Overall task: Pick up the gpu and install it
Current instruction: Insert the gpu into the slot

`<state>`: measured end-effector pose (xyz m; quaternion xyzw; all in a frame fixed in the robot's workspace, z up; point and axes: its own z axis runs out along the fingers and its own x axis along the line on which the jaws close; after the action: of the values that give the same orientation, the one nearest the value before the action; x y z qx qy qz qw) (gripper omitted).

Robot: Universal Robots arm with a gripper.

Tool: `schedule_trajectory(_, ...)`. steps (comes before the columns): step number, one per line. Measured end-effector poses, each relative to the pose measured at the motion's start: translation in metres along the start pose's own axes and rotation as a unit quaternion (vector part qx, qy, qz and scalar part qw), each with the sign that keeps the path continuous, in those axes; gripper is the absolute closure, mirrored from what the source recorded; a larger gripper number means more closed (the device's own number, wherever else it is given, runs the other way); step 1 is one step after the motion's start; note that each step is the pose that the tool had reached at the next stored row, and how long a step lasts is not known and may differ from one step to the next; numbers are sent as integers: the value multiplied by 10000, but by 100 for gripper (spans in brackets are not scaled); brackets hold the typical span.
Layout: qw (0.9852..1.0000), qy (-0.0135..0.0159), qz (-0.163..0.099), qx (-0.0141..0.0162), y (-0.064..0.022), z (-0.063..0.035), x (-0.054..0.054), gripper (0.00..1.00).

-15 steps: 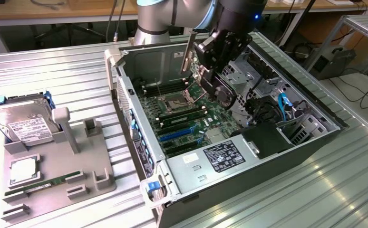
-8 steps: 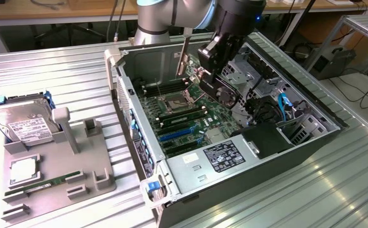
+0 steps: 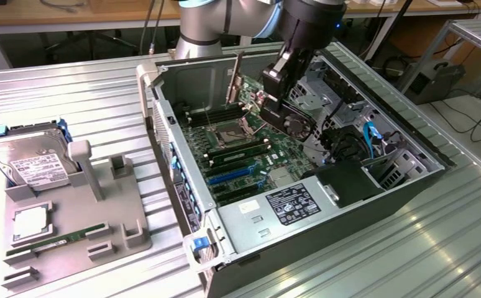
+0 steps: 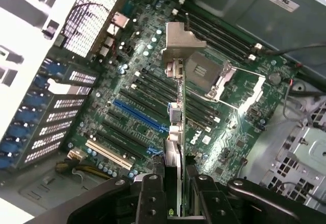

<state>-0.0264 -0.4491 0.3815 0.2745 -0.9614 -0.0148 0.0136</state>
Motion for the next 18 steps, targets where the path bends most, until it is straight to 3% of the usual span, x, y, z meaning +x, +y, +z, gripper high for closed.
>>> schedule_trajectory(2, 9998, 7, -180, 3, -1, 13, 0, 74)
schedule_trajectory(7, 9974, 26, -717, 13, -2, 57, -1, 74)
schedule_trajectory(9, 9937, 40, -1117, 20, -3, 92, -2, 74)
schedule_trajectory(13, 9890, 53, -1475, 26, -5, 125, -2, 74)
schedule_trajectory(14, 9868, 58, -1621, 29, -5, 139, -3, 74)
schedule_trajectory(16, 9805, 71, -1963, 35, -6, 172, -3, 74)
schedule_trajectory(18, 9758, 79, -2185, 39, -7, 194, -4, 74)
